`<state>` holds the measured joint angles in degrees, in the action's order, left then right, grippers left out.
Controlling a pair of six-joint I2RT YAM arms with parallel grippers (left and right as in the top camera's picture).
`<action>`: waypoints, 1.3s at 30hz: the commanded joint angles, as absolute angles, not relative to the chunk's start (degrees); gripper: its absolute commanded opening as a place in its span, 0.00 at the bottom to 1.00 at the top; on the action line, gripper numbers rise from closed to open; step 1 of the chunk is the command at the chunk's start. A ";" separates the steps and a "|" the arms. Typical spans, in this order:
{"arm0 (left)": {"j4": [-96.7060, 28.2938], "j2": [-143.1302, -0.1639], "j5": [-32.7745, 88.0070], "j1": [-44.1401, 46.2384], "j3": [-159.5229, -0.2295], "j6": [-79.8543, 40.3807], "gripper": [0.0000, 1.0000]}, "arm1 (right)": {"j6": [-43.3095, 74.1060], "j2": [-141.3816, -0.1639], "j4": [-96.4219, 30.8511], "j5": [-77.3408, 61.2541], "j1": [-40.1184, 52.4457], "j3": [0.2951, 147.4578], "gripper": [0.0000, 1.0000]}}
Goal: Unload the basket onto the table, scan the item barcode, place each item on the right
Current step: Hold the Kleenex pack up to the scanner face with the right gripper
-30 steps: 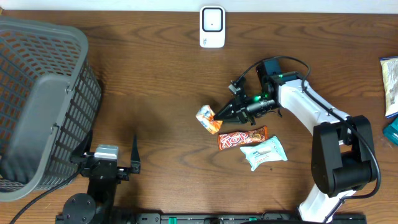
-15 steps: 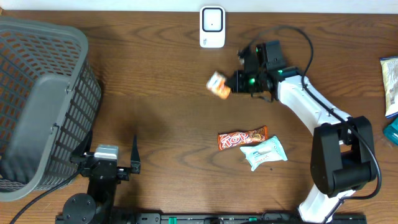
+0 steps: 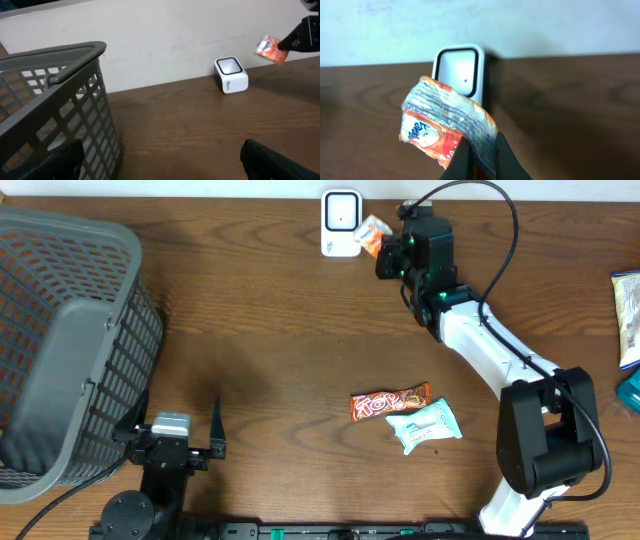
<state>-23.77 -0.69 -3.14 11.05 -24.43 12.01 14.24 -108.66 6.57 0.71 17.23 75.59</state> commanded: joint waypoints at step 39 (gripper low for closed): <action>-23.57 -0.62 -3.05 11.22 -24.53 11.75 1.00 | -1.43 -139.92 9.43 9.32 20.88 110.78 0.01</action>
<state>-23.77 -0.69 -3.16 11.05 -24.43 12.03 -0.71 -137.51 9.63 10.04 20.45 109.80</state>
